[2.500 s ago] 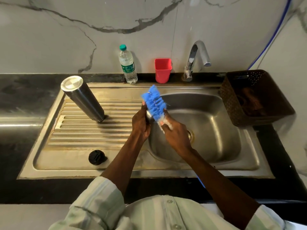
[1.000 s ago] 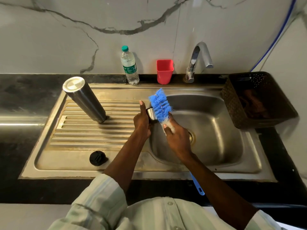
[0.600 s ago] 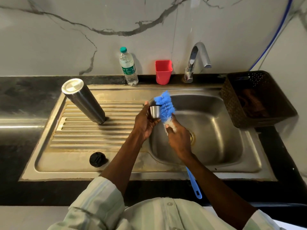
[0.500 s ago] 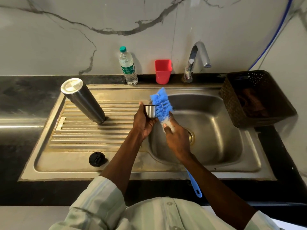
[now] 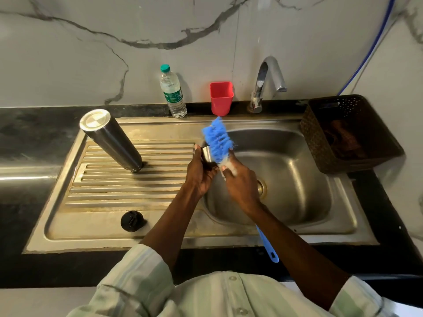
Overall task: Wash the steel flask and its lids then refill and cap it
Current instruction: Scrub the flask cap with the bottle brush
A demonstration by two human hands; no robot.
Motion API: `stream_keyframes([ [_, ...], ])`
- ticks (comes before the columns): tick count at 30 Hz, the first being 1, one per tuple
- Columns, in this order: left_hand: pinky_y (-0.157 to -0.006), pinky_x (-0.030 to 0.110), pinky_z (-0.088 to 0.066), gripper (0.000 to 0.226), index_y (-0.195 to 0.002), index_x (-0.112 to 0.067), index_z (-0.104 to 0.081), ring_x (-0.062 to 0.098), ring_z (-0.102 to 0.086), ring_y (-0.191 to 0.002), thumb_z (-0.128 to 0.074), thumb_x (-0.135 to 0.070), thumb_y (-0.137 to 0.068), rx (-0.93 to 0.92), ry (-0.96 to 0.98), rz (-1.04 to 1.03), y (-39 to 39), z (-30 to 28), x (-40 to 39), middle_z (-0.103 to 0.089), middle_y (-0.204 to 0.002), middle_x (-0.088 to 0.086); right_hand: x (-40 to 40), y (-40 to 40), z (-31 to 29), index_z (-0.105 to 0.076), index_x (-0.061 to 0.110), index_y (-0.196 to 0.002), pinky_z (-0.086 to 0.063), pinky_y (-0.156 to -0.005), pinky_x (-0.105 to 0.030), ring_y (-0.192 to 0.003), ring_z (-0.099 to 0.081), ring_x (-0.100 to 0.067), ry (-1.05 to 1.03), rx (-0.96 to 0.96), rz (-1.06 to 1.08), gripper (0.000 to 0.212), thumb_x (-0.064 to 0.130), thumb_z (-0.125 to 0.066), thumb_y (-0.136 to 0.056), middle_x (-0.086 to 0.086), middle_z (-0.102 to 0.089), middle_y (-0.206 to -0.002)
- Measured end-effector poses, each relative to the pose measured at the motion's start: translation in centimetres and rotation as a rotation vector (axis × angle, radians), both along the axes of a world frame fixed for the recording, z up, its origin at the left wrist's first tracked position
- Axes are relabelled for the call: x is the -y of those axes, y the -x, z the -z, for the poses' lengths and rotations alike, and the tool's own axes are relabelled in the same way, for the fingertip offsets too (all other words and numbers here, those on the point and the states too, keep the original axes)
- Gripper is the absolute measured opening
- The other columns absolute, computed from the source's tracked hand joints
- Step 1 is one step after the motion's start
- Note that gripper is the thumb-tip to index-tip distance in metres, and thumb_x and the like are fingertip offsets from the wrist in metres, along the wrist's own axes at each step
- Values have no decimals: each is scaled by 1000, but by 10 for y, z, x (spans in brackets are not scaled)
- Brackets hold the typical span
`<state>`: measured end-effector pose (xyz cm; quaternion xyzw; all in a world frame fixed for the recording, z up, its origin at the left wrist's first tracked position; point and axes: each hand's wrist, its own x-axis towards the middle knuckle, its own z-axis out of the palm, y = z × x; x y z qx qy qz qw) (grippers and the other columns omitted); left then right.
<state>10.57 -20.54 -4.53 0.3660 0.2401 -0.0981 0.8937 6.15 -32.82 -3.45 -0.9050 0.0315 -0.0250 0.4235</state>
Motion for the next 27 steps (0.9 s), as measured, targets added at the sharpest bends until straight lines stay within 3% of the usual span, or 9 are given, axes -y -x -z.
stream_keyframes([
  [2, -101, 47, -51, 47, -128, -3, -59, 31, -67, -108, -40, -40, -106, -11, -1, -37, -3, -1, -3, -67, -124, 20, -2, 4, 4, -35, 35, -150, -44, -75, -24, -94, -66, -21, 57, 30, -47, 59, 30, -58, -96, -2, -71, -112],
  [5, -90, 44, -58, 53, -133, -3, -56, 32, -68, -108, -41, -45, -105, 12, -39, 1, -2, -3, -5, -65, -128, 21, 1, -1, 8, -44, 40, -143, -54, -75, -31, -85, -67, -21, -115, -70, 53, 50, 31, -56, -95, -1, -72, -108],
  [9, -97, 41, -55, 42, -130, -4, -59, 30, -66, -114, -56, -34, -100, 130, -40, 99, 0, -12, -6, -66, -127, 19, -1, 5, 9, -40, 36, -147, -53, -80, -29, -91, -67, -17, -43, 32, -13, 53, 30, -56, -97, 1, -71, -108],
  [12, -75, 33, -60, 45, -129, -4, -61, 26, -70, -100, -60, -36, -97, 97, -150, 90, 1, -12, -5, -71, -119, 15, 2, 0, 13, -49, 40, -137, -57, -75, -38, -81, -67, -18, -122, -91, 6, 42, 32, -54, -96, 1, -71, -100],
  [14, -65, 30, -59, 56, -130, -6, -62, 24, -70, -93, -61, -49, -93, 24, -214, 70, 0, -10, -2, -72, -113, 13, 4, -2, 13, -52, 40, -134, -55, -68, -33, -75, -65, -15, -161, -138, 37, 38, 30, -53, -97, 3, -71, -97],
  [16, -74, 35, -59, 58, -130, -7, -62, 26, -69, -96, -55, -54, -96, -7, -184, 44, -2, -8, -1, -72, -116, 15, 1, 5, 11, -44, 36, -143, -50, -71, -23, -83, -63, -10, -120, -59, 12, 48, 28, -54, -97, 8, -69, -103],
  [19, -74, 37, -61, 56, -135, -4, -57, 28, -71, -98, -44, -48, -103, -7, -128, 17, -2, -7, -2, -71, -116, 17, -1, 10, 12, -36, 37, -149, -53, -85, -29, -98, -66, -14, -84, 1, -13, 56, 29, -55, -97, 5, -70, -115],
  [23, -79, 38, -61, 45, -135, -6, -54, 28, -70, -106, -59, -31, -98, 77, -78, 88, 4, -14, 1, -71, -119, 15, 3, 1, 8, -40, 43, -142, -58, -74, -41, -81, -68, -18, -190, -89, 63, 49, 32, -54, -96, 4, -71, -100],
  [27, -77, 34, -60, 32, -128, -6, -60, 23, -71, -100, -60, -19, -98, 114, -51, 88, 1, -16, -4, -74, -111, 11, -1, 4, 9, -39, 39, -146, -56, -81, -34, -90, -67, -15, -99, -16, -2, 51, 32, -54, -97, 3, -71, -108],
])
